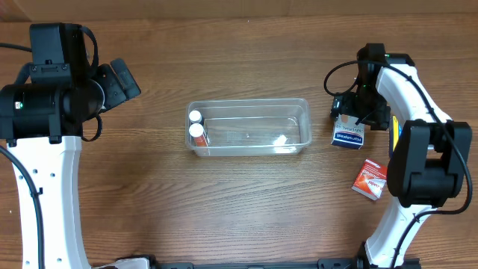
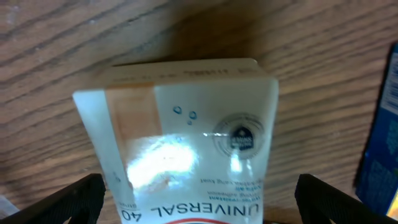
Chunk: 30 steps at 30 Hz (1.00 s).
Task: Pack container
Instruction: 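Reach the right gripper to the white Hansaplast box and grasp it, then lower the Hansaplast box into the container's right end and release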
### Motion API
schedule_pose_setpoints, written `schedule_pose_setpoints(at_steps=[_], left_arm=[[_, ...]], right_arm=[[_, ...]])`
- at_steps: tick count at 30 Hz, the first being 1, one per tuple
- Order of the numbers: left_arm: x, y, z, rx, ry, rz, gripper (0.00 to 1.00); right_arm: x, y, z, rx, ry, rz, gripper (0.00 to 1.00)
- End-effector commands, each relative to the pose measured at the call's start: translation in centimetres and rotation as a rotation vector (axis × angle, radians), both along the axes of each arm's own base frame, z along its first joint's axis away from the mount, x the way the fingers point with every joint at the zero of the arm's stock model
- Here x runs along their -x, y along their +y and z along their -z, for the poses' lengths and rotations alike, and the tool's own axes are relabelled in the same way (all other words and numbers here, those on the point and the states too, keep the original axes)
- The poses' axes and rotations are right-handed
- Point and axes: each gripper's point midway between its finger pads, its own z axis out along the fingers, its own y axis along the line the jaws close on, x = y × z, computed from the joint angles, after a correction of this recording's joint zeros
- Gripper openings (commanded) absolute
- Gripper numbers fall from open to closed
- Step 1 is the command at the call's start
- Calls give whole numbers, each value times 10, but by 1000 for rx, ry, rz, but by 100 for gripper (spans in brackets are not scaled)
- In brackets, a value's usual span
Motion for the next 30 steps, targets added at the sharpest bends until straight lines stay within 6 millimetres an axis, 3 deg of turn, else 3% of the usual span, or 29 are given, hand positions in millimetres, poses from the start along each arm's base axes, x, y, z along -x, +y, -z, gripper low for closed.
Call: schedule_pose_setpoints(at_steps=[1,17,24,27,28,30], left_arm=[[-1,1,-3,-1,-9,9,100],[0,1,-1,-1,0,10,100],[0,0,0,-2,2,12,100],[0,0,0,-2,2,12,100],[0,0,0,-2,2,12,100],[0,0,0,-3,2,13,100]], right_arm=[[1,3,4,-18,4,-14,100],[11,8,27,-41,17,-12,100],[11,7,27,-41,17,-12,79],[10,8,26,-41,16,-12,64],[9,7,23,-41,16,-12,57],[6,7,11,-41,7,-11,52]])
